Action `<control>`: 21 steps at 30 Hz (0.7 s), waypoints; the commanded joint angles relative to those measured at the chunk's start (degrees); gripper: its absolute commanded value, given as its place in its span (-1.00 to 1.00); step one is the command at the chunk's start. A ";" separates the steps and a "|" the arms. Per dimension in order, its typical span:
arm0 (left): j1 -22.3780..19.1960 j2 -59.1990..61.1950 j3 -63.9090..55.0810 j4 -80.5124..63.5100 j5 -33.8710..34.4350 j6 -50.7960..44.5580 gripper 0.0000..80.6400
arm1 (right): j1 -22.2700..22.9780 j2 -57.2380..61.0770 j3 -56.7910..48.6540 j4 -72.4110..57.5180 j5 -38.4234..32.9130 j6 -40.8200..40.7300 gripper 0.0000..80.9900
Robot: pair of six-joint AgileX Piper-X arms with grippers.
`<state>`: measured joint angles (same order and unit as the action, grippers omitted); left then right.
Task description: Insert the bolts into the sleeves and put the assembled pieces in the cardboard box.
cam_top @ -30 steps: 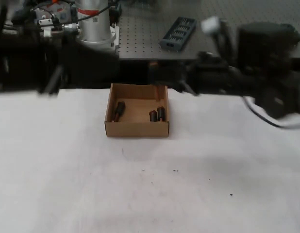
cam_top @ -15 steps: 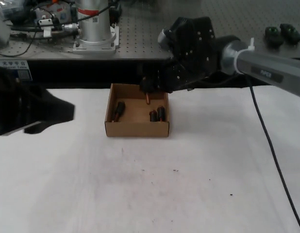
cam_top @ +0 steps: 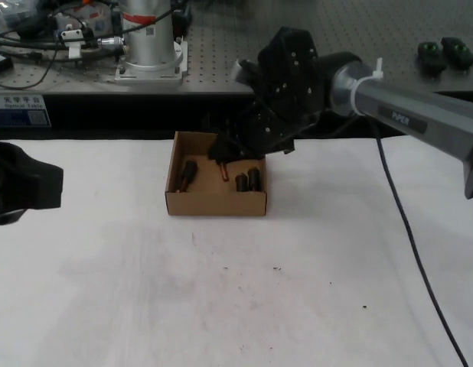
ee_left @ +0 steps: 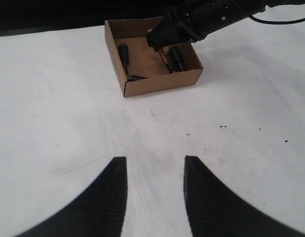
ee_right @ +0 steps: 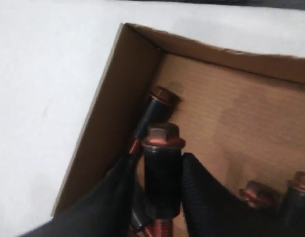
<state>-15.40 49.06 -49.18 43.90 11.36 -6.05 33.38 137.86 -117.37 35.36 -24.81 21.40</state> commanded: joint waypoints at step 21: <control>0.07 -10.18 21.14 -41.21 -0.75 -20.58 -0.99 | -3.07 -30.64 8.71 11.10 -3.20 -23.56 -0.86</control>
<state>-15.40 39.92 -29.06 5.59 11.52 -23.52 30.62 110.20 -108.86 45.85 -27.53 1.04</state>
